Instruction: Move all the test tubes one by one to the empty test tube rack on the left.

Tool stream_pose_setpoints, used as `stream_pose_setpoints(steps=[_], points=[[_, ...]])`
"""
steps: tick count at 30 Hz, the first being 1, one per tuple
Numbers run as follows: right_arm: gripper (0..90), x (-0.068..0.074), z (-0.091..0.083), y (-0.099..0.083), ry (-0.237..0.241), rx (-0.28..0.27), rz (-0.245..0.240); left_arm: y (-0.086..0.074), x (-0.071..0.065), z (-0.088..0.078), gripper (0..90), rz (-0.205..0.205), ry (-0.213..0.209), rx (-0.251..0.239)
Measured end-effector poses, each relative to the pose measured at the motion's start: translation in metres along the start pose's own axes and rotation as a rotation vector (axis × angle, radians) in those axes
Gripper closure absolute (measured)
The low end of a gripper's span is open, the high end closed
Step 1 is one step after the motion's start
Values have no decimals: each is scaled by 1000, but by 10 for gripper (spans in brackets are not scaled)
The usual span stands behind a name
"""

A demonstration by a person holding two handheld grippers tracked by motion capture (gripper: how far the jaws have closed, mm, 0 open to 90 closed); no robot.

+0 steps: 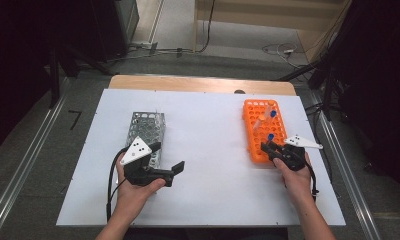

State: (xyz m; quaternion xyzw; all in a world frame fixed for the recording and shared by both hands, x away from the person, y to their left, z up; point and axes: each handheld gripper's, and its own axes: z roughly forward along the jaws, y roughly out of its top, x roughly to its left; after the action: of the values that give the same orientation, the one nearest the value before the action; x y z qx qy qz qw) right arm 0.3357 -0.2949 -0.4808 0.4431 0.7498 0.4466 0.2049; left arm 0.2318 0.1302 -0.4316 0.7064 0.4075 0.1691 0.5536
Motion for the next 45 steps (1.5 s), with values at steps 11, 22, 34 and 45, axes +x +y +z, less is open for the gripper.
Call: stream_pose_setpoints(steps=[11,22,34,45], points=[[751,0,-6,2,-32,-49,-31,0,-1,0,0,-4,-3,0],[751,11,-28,14,-1,-96,-47,0,-4,2,0,3,-12,2],[751,49,-32,15,123,-71,-102,3,-13,6,17,14,-38,4],[751,100,-22,15,266,-30,-172,5,-23,12,57,33,-92,10]])
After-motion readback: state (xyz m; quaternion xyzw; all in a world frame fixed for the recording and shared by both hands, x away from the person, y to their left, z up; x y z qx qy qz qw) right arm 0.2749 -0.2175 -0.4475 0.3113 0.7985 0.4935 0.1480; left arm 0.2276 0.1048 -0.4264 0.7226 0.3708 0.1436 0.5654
